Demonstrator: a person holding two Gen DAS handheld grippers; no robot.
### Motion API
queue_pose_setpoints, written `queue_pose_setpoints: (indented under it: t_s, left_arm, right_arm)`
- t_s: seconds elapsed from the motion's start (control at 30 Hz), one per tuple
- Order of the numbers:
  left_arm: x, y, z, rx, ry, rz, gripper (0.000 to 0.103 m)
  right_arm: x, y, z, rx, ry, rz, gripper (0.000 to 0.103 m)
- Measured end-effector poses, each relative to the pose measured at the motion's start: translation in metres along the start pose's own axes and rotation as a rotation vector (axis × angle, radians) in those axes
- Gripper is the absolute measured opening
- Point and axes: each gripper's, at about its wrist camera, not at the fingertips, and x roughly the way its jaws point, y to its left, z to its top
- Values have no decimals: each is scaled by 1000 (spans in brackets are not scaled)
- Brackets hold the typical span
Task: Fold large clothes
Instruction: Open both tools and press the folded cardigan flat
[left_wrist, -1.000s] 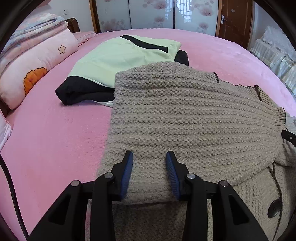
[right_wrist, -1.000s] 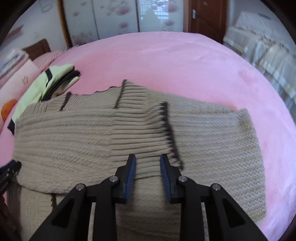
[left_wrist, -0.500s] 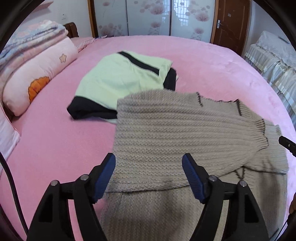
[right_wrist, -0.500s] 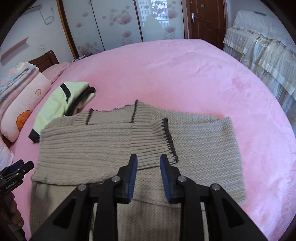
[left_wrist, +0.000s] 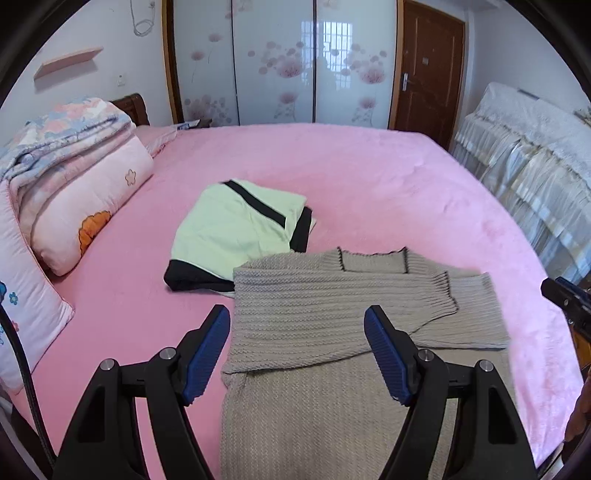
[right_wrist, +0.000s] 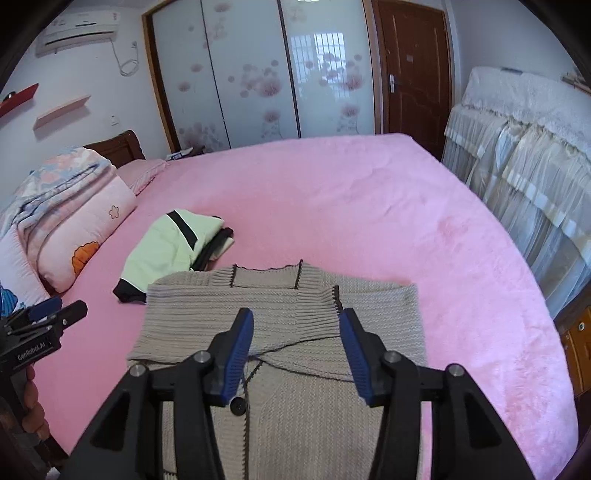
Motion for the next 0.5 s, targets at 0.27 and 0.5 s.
queue_pose_setpoints:
  t_s: [0.27,0.5]
  left_arm:
    - [-90,-1,-6,-3,-115,-29,87]
    - [-131,7,-27,-48,-128,-75,88]
  right_arm:
    - [-80,18,-14,-58,-64,-13,52]
    - [-132,21,-38,-79,-89,4,54]
